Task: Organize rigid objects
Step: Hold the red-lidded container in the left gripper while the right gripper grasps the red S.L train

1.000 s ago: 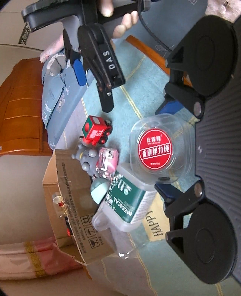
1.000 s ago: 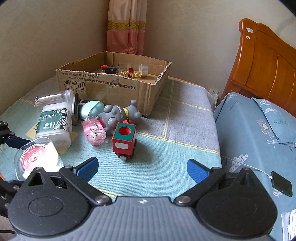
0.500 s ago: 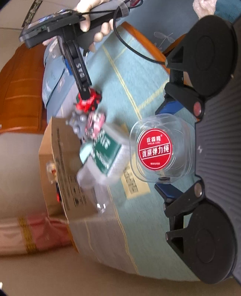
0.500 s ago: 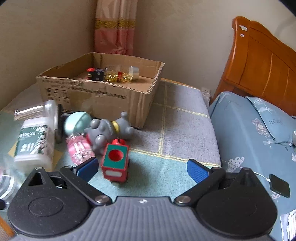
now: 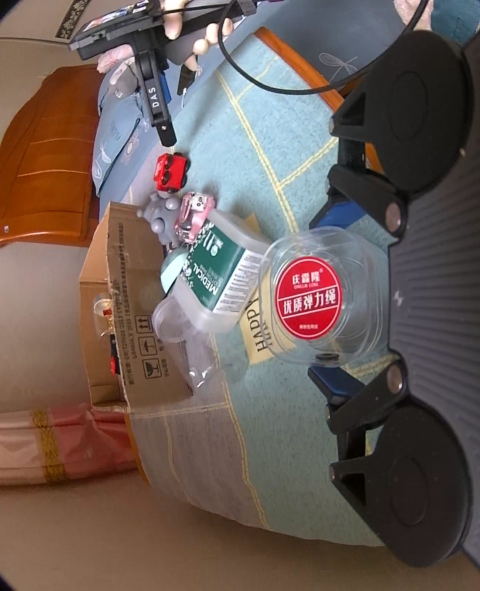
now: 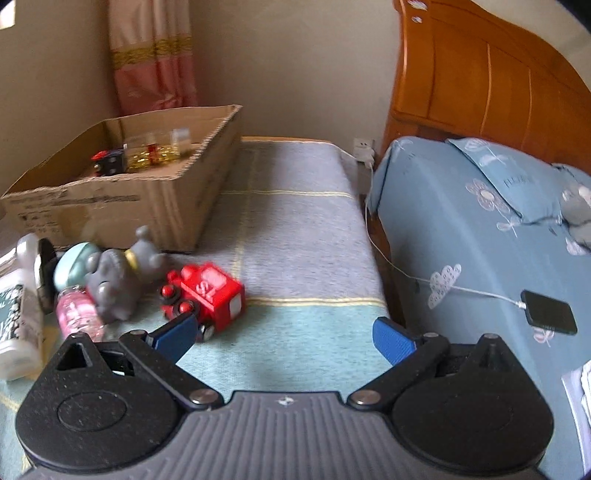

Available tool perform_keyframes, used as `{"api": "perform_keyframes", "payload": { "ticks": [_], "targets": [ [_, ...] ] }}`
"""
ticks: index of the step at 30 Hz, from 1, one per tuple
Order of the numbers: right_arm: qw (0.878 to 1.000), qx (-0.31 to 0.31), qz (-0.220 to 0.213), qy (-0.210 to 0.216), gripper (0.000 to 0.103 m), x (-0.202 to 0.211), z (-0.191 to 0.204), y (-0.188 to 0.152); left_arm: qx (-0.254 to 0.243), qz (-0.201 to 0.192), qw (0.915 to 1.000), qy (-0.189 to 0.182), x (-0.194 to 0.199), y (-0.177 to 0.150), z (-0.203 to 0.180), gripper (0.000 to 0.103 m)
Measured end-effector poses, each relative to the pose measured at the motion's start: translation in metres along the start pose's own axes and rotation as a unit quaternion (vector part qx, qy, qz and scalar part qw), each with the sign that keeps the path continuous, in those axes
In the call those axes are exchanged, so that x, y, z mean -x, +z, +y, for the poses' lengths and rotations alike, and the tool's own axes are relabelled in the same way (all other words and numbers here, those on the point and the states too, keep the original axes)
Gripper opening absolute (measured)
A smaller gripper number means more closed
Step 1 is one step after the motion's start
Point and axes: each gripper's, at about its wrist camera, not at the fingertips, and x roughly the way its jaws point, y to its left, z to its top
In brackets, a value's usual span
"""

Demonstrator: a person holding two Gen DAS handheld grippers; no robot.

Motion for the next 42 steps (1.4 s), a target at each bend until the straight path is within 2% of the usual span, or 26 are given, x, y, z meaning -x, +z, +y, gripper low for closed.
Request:
{"api": "perform_keyframes", "payload": {
  "ticks": [4,8,14,16,22,29,34,37,39,42],
  "targets": [
    [1.000,0.003,-0.007,0.028,0.103,0.001,0.001,-0.003,-0.002,-0.002,1.0000,-0.001,0.000,0.000,0.001,0.076],
    [0.996,0.051,-0.014,0.069,0.101,-0.005,0.017,-0.009,0.005,-0.003,1.0000,-0.004,-0.001,-0.001,0.003,0.076],
    [0.984,0.141,-0.014,0.106,0.094,-0.029,0.028,-0.006,0.014,-0.003,0.9999,0.000,-0.003,0.000,0.004,0.077],
    [0.980,0.150,-0.011,0.132,0.094,-0.039,0.025,0.000,0.015,0.000,0.9999,0.003,-0.005,0.000,0.004,0.077],
    [0.970,0.167,-0.005,0.175,0.094,-0.057,0.023,0.018,0.012,0.006,0.9999,0.009,-0.009,0.001,0.003,0.077],
    [0.956,0.208,0.017,0.206,0.093,-0.048,0.032,0.014,0.005,0.008,0.9999,0.011,-0.013,0.003,0.003,0.078],
    [0.955,0.217,0.014,0.201,0.083,-0.045,0.034,0.016,0.000,0.011,0.9999,0.012,-0.018,0.005,0.002,0.078],
    [0.958,0.210,0.015,0.192,0.073,-0.049,0.032,0.023,0.001,0.013,0.9999,0.011,-0.018,0.006,0.003,0.077],
    [0.959,0.208,0.018,0.192,0.063,-0.049,0.031,0.025,0.002,0.013,0.9998,0.012,-0.018,0.006,0.003,0.077],
    [0.960,0.209,0.019,0.185,0.057,-0.045,0.030,0.024,0.002,0.015,0.9998,0.013,-0.018,0.007,0.005,0.077]
  ]
}}
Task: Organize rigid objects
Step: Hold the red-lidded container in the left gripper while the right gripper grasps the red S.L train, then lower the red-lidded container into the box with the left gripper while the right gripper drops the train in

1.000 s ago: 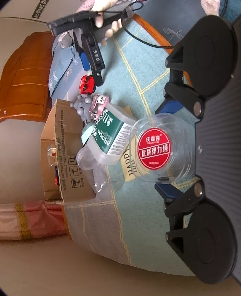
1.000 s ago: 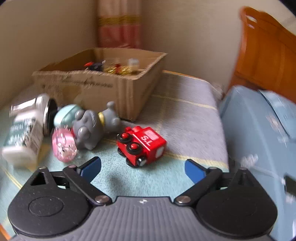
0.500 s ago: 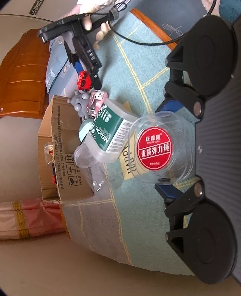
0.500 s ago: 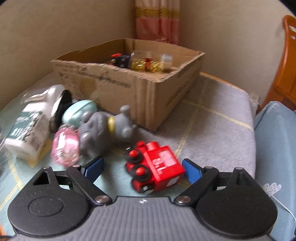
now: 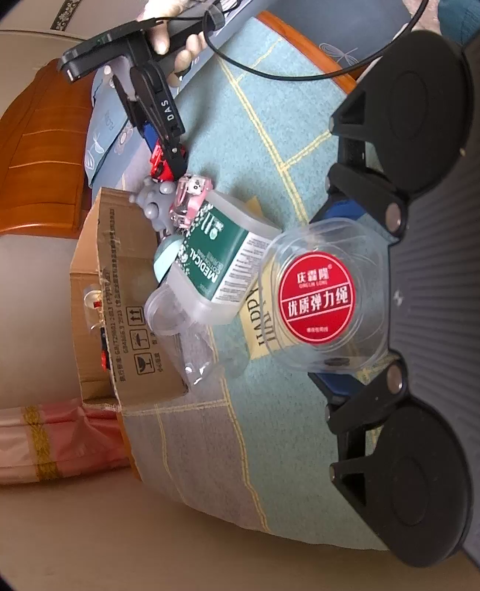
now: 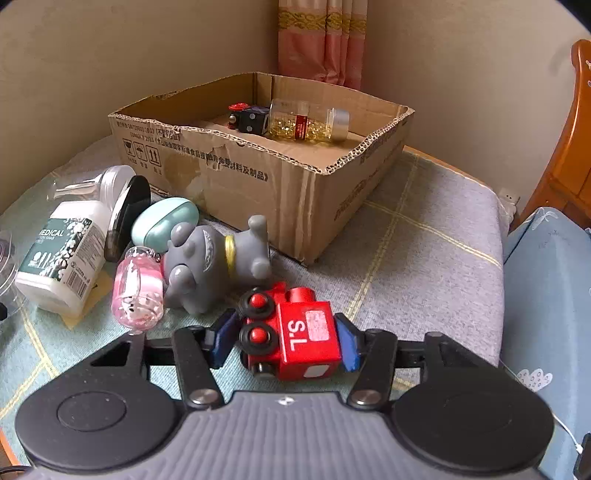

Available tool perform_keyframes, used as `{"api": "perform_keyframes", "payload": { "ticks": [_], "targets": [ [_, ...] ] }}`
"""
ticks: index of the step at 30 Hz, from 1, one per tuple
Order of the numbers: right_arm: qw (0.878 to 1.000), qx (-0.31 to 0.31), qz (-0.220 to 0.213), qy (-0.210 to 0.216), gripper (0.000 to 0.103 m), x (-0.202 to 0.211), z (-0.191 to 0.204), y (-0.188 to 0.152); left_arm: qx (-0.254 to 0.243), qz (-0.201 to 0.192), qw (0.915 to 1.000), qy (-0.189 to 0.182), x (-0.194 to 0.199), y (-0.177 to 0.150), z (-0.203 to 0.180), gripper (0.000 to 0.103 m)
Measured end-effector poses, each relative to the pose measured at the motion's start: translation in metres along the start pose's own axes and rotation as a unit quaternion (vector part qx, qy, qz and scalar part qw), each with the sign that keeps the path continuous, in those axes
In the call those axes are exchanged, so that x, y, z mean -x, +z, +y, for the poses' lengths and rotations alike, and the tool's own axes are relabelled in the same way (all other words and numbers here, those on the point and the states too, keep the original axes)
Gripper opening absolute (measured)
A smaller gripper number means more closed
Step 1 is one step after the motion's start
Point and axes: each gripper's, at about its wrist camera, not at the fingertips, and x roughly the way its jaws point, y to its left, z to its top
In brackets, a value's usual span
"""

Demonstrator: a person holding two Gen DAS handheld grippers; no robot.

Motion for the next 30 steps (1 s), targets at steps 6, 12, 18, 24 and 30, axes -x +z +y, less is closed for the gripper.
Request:
{"api": "perform_keyframes", "payload": {
  "ticks": [6,12,18,24,30],
  "targets": [
    [1.000,-0.008,0.007,-0.019,0.055,0.006,0.002,0.001,-0.002,0.005,1.0000,0.008,0.003,0.004,0.003,0.077],
    [1.000,-0.006,0.010,-0.028,0.054,0.017,0.004,0.001,-0.012,0.007,0.9998,0.013,0.013,0.013,0.002,0.077],
    [1.000,0.005,0.015,-0.026,0.054,0.032,0.008,0.002,-0.022,-0.002,0.9996,0.017,0.028,0.029,0.000,0.077],
    [1.000,-0.006,0.000,-0.016,0.054,0.051,0.005,0.011,-0.032,-0.029,0.9989,0.015,0.042,0.062,0.001,0.077],
    [0.999,-0.001,-0.037,-0.007,0.054,0.075,0.007,0.041,-0.043,-0.067,0.9962,0.035,0.041,0.110,0.005,0.077]
  ]
}}
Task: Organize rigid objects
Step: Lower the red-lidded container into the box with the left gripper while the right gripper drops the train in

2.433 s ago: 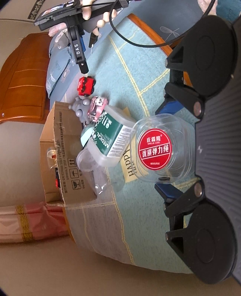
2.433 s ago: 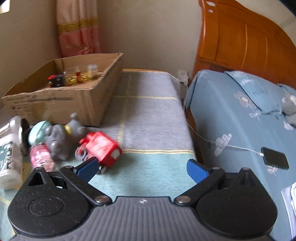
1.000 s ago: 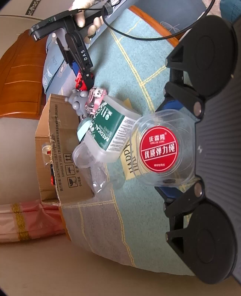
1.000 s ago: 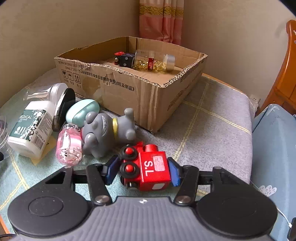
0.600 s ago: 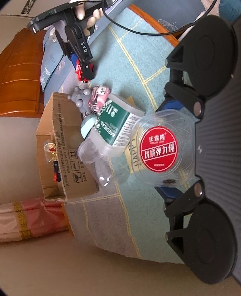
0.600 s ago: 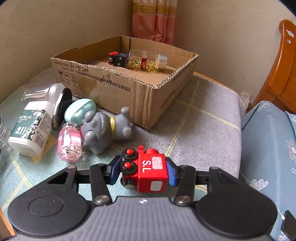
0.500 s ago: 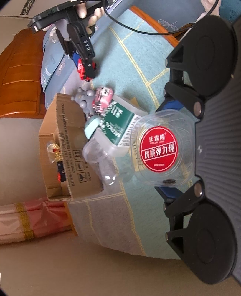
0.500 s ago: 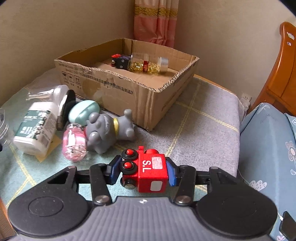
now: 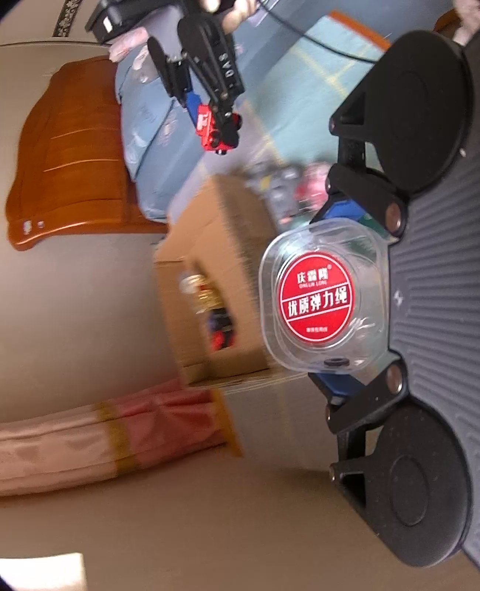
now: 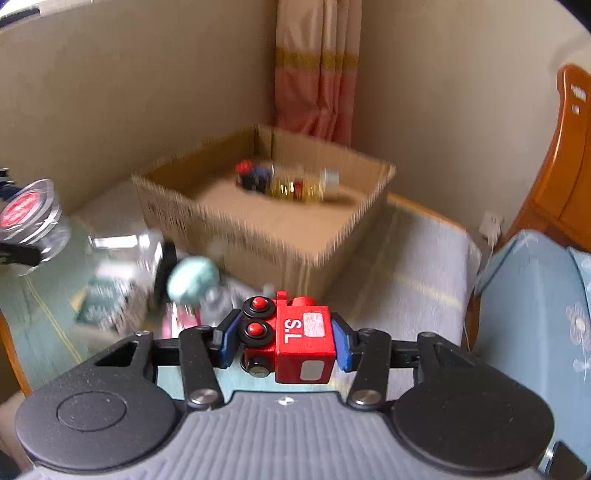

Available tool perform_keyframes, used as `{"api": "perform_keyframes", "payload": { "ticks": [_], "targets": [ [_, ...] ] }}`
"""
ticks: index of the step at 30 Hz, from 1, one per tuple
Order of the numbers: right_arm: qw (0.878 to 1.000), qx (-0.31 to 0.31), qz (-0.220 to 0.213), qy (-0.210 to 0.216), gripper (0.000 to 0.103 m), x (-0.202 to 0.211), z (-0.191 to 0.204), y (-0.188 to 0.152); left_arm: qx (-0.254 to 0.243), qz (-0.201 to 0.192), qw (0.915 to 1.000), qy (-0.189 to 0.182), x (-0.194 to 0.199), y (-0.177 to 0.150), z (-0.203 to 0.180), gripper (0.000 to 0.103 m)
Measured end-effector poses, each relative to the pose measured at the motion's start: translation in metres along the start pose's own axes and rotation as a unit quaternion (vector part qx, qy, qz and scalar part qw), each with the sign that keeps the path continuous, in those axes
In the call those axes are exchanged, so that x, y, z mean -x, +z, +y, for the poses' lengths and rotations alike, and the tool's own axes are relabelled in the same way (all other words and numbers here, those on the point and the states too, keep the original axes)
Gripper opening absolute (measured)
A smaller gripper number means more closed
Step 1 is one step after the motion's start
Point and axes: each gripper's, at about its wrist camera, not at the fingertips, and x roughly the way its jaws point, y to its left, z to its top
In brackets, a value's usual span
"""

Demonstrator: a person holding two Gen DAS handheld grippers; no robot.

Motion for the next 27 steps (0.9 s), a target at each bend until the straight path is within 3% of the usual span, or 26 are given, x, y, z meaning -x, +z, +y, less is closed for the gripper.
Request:
{"api": "perform_keyframes", "payload": {
  "ticks": [8,19,20,21,23,27],
  "targets": [
    [0.999,-0.004,-0.042,0.005,0.054,0.002,-0.002,0.055,0.002,-0.019,0.9998,-0.003,-0.038,0.065,0.017,0.077],
    [0.999,-0.035,-0.028,0.008,0.055,-0.054,-0.016,0.089,0.027,0.010,0.9996,-0.001,-0.116,0.114,0.047,0.077],
    [0.999,-0.035,-0.026,0.009,0.062,-0.059,-0.016,0.090,0.027,0.014,0.9995,0.000,-0.121,0.114,0.047,0.077],
    [0.999,-0.034,-0.027,0.008,0.081,-0.062,-0.016,0.090,0.025,0.019,0.9995,0.003,-0.127,0.115,0.047,0.077],
    [0.999,-0.028,-0.036,-0.005,0.097,-0.066,-0.014,0.090,0.022,0.029,0.9993,0.006,-0.138,0.115,0.048,0.077],
    [0.999,-0.009,-0.037,-0.010,0.098,-0.069,-0.009,0.090,0.026,0.044,0.9987,0.009,-0.157,0.117,0.052,0.077]
  ]
}}
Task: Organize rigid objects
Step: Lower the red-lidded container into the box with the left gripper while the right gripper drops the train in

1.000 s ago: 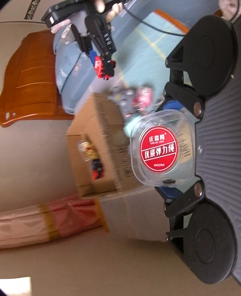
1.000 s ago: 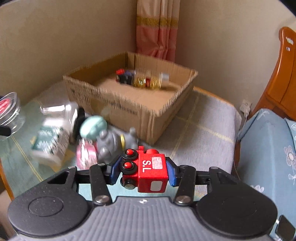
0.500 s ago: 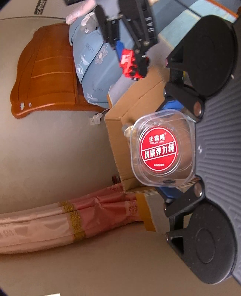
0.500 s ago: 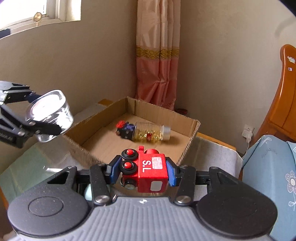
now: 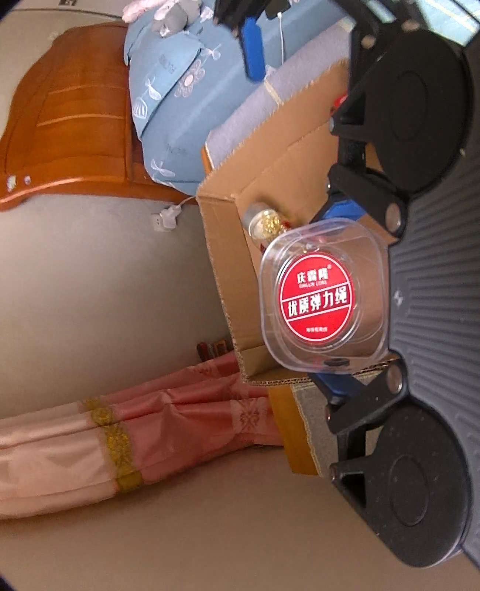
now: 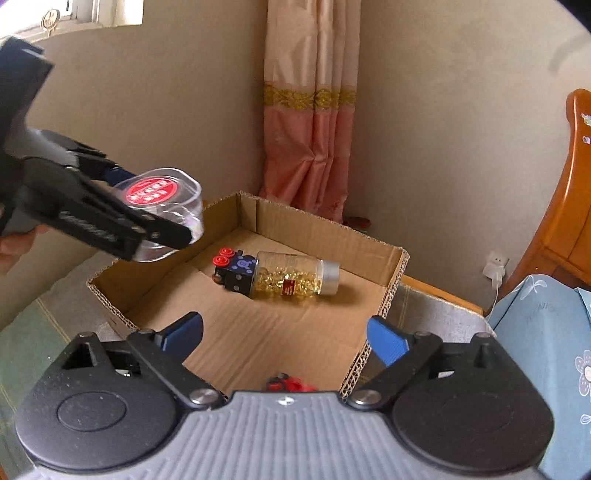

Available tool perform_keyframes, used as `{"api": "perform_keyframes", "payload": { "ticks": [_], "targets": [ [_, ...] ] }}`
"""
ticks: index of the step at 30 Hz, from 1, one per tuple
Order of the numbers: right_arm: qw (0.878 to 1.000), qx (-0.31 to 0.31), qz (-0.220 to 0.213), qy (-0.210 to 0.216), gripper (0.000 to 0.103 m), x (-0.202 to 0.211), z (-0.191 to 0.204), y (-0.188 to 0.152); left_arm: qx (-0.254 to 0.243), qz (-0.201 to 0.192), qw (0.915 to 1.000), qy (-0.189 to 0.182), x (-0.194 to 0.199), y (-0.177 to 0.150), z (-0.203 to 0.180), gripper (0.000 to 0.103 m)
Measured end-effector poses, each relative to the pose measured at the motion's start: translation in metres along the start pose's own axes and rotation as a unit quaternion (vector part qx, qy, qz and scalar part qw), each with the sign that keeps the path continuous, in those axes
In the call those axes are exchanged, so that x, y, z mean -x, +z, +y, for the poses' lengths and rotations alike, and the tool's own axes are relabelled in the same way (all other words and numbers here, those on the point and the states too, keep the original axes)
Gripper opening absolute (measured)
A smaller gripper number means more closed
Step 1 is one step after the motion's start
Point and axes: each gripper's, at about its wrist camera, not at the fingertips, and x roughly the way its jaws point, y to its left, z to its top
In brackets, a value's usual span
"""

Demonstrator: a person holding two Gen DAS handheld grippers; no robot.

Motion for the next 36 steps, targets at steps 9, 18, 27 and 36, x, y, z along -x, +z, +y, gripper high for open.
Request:
{"api": "perform_keyframes", "payload": {
  "ticks": [9,18,27,36],
  "targets": [
    [1.000,-0.007,0.015,-0.003,0.099,-0.005,0.004,-0.007,0.027,0.022,0.9992,0.019,-0.051,0.027,0.013,0.077],
    [1.000,-0.024,0.015,-0.007,0.103,-0.004,-0.002,-0.008,0.089,-0.020,0.9952,0.035,-0.062,0.033,0.028,0.095],
    [0.998,-0.058,0.017,-0.001,0.103,0.008,0.003,-0.013,0.058,-0.041,0.9971,0.025,-0.018,0.025,0.016,0.100],
    [0.996,-0.070,0.023,-0.043,0.103,0.038,0.025,-0.024,0.046,-0.069,0.9958,0.039,0.048,-0.003,0.002,0.102]
  ]
}}
